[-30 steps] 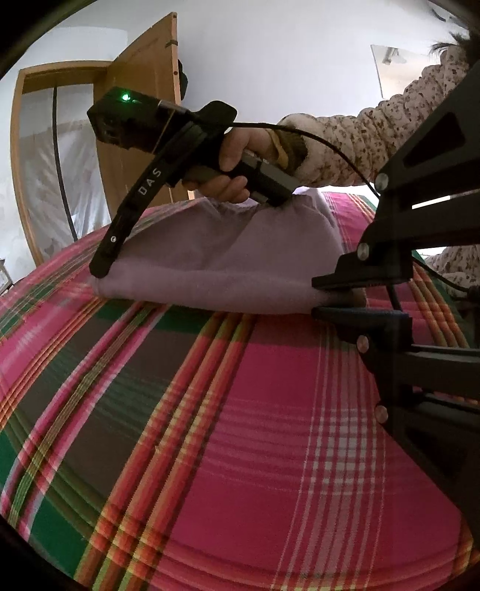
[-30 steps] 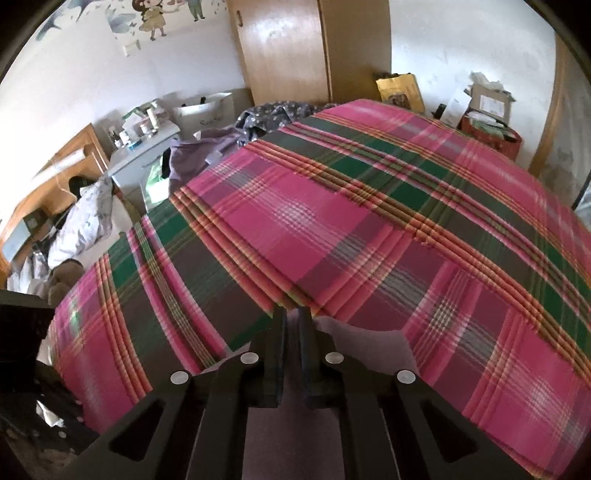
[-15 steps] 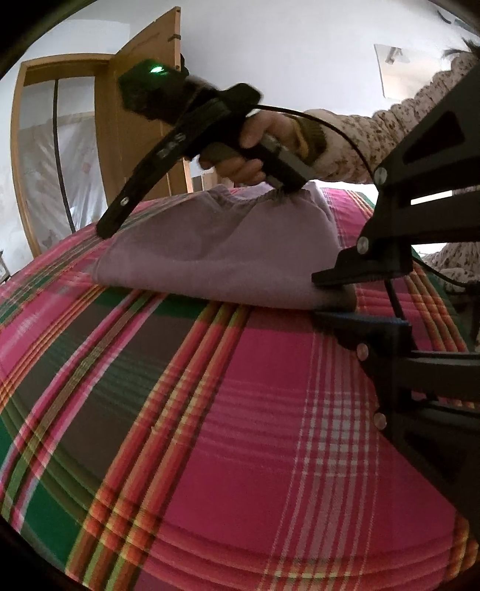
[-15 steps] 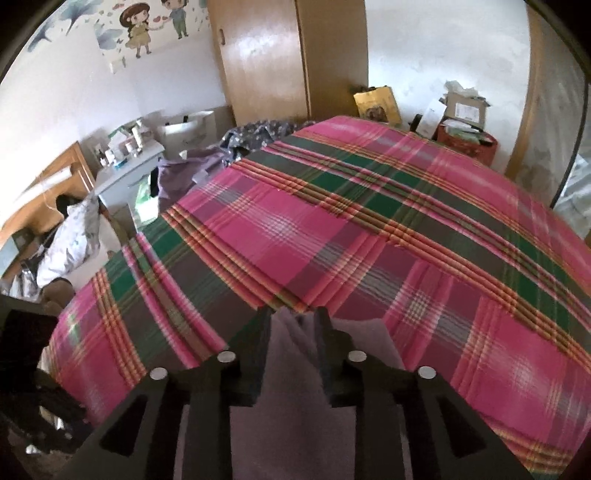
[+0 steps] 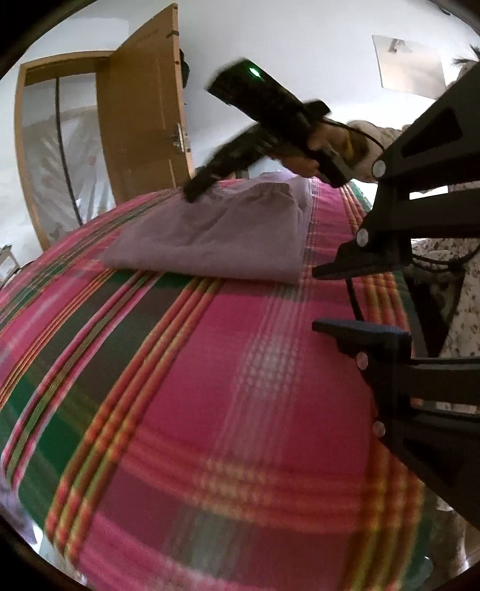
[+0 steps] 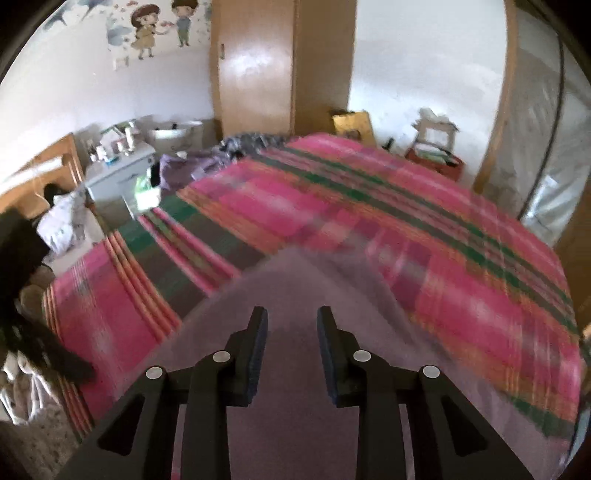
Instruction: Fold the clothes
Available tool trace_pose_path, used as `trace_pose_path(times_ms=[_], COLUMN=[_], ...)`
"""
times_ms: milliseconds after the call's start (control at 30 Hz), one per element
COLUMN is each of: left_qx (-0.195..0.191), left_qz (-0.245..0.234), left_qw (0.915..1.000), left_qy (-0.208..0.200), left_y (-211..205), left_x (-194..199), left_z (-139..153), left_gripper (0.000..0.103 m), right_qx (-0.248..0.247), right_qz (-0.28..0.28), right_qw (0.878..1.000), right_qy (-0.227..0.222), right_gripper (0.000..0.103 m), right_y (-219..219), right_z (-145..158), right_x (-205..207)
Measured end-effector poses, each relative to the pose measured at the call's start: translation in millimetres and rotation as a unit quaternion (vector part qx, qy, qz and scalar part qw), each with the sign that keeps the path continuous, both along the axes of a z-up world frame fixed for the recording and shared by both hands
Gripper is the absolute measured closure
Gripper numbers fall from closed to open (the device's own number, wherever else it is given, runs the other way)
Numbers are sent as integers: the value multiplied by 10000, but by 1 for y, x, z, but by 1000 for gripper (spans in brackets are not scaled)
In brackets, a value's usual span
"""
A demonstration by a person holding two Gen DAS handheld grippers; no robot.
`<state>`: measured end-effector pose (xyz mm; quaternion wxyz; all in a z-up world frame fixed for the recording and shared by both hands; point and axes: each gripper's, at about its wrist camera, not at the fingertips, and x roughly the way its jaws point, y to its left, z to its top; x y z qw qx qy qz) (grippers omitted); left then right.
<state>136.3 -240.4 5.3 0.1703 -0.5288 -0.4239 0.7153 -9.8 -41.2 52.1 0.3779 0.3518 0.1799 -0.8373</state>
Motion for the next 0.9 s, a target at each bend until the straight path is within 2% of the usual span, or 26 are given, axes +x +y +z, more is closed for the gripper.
trace_pose_path(times_ms=[100, 267, 333, 400, 467, 667, 833, 900], left_qx=[-7, -105, -154, -179, -169, -216, -240, -238], left_qz=[60, 0, -29, -46, -95, -330, -445, -519], left_qw=[10000, 9998, 9997, 9995, 9994, 9990, 9986, 9982], left_qy=[16, 146, 206, 266, 281, 228, 171, 176], left_y=[-5, -2, -4, -6, -3, 11, 15, 16], left_x=[9, 14, 14, 12, 7, -7, -24, -30], left_z=[2, 13, 19, 23, 26, 28, 28, 28], left_gripper=[78, 76, 74, 72, 71, 71, 71, 71], right_qx=[17, 77, -18, -228, -413, -302, -235, -213], right_qz=[-294, -785, -896, -1001, -1118, -1549, -1899, -2138], right_qw=[9994, 9966, 9959, 9947, 9925, 9866, 9810, 9766], right_qy=[-182, -222, -156, 58, 262, 413, 326, 133], right_gripper=[74, 72, 71, 61, 57, 57, 57, 56], right_y=[19, 41, 48, 55, 60, 57, 66, 73], right_z=[-14, -32, -28, -17, -7, -2, -7, -12], right_x=[6, 14, 19, 23, 24, -5, -31, -44])
